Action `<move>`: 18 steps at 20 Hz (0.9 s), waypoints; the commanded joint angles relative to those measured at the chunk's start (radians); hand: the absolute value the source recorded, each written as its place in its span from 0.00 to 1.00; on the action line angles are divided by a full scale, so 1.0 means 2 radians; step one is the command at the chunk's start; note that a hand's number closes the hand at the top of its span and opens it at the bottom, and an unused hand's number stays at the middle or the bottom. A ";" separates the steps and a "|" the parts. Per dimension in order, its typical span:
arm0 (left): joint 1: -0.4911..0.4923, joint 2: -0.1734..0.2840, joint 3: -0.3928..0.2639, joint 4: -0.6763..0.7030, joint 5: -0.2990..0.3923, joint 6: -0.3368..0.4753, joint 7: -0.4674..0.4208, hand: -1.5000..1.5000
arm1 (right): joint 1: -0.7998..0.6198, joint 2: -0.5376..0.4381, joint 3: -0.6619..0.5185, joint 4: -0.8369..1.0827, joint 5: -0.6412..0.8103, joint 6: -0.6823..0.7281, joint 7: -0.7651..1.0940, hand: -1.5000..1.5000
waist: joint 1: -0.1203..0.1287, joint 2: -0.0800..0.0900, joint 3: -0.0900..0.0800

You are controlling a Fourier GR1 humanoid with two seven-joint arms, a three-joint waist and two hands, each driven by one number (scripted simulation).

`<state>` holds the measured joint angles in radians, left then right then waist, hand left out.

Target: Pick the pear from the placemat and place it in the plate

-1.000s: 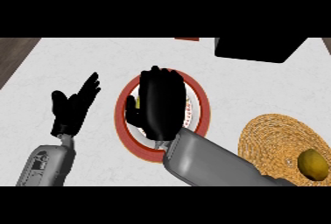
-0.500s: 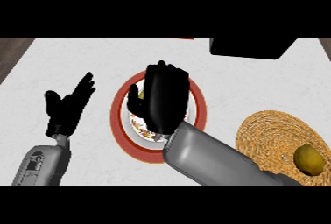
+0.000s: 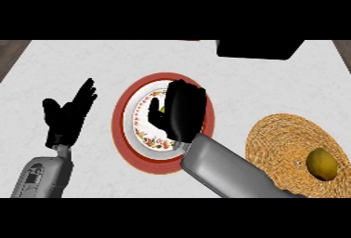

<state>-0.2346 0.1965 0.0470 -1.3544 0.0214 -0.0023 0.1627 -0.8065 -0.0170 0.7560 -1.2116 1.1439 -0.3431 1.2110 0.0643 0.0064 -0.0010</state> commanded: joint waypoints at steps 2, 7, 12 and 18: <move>0.020 0.000 0.003 -0.012 0.009 -0.008 -0.007 0.50 | 0.056 0.008 -0.035 -0.009 -0.074 -0.075 0.074 1.00 | -0.003 0.000 0.001; -0.005 -0.002 0.009 0.012 -0.003 0.008 -0.007 0.50 | 0.043 0.008 0.017 0.020 -0.122 -0.131 0.017 0.00 | -0.015 0.000 0.001; 0.011 0.001 0.007 -0.014 -0.004 0.008 0.006 0.50 | -0.002 0.008 0.027 0.015 -0.067 -0.181 0.000 0.00 | -0.017 -0.003 0.001; 0.007 0.001 0.013 0.008 -0.005 0.006 -0.017 0.50 | -0.016 0.008 0.018 -0.059 -0.086 -0.265 -0.046 0.00 | -0.019 -0.002 0.001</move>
<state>-0.2119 0.1982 0.0614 -1.3578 0.0175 -0.0011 0.1492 -0.8297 -0.0107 0.8028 -1.2585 0.9811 -0.7090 1.0312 0.0395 0.0016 0.0001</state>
